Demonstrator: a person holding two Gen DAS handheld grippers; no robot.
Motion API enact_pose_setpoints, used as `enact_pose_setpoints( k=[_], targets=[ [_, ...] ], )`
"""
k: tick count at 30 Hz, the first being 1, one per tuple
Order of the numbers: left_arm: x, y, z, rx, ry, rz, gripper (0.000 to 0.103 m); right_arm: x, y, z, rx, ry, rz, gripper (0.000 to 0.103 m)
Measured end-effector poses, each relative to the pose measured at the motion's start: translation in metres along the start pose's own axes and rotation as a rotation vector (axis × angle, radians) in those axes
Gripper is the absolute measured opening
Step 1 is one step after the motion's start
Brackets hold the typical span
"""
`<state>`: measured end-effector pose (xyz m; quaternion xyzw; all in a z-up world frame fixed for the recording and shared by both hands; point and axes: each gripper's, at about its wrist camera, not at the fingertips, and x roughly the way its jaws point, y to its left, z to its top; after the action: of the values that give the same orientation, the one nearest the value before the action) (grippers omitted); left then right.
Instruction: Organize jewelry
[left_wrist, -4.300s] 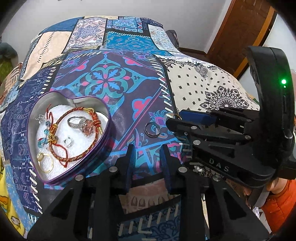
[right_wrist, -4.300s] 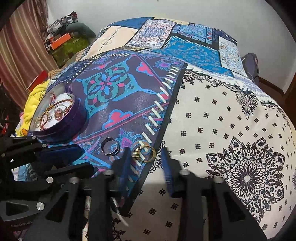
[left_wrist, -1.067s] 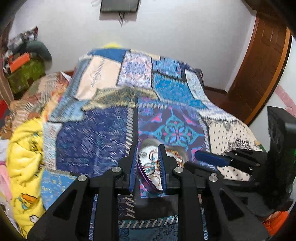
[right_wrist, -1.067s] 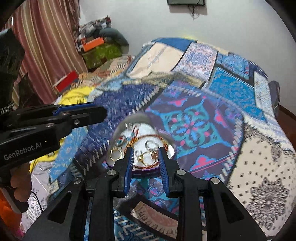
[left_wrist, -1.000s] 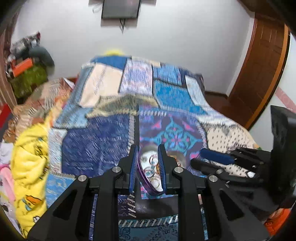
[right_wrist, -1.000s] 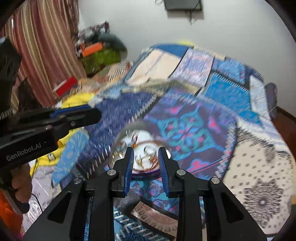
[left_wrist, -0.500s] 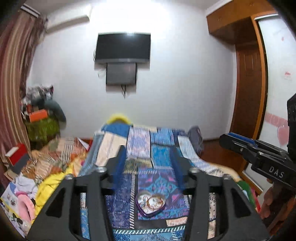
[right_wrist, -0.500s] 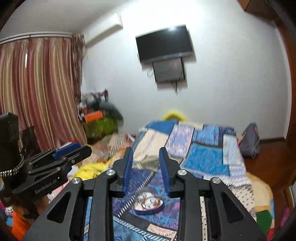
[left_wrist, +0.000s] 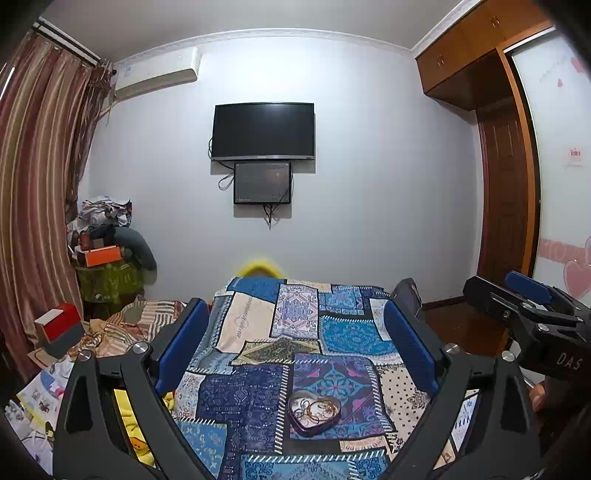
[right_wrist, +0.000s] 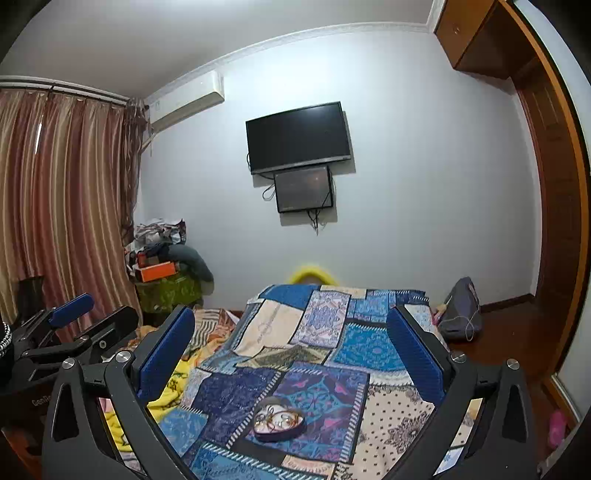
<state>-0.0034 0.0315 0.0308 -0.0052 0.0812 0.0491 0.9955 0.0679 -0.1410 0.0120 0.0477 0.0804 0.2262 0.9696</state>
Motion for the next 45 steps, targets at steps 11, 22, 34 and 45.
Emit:
enact_pose_setpoints(
  k=[11, 22, 34, 45],
  targets=[
    [-0.007, -0.001, -0.001, -0.008, 0.005, -0.002, 0.096, -0.008, 0.003, -0.002, -0.018, 0.009, -0.002, 0.103],
    [-0.007, -0.003, -0.004, -0.007, 0.008, -0.002, 0.097, -0.012, 0.005, -0.006, -0.035, 0.017, -0.010, 0.103],
    [-0.005, -0.002, -0.005, -0.013, 0.014, -0.003, 0.098, -0.014, 0.005, -0.006, -0.037, 0.023, -0.011, 0.103],
    [-0.002, -0.001, -0.007, -0.010, 0.024, 0.000, 0.098, -0.015, 0.006, -0.008, -0.037, 0.039, -0.013, 0.103]
  ],
)
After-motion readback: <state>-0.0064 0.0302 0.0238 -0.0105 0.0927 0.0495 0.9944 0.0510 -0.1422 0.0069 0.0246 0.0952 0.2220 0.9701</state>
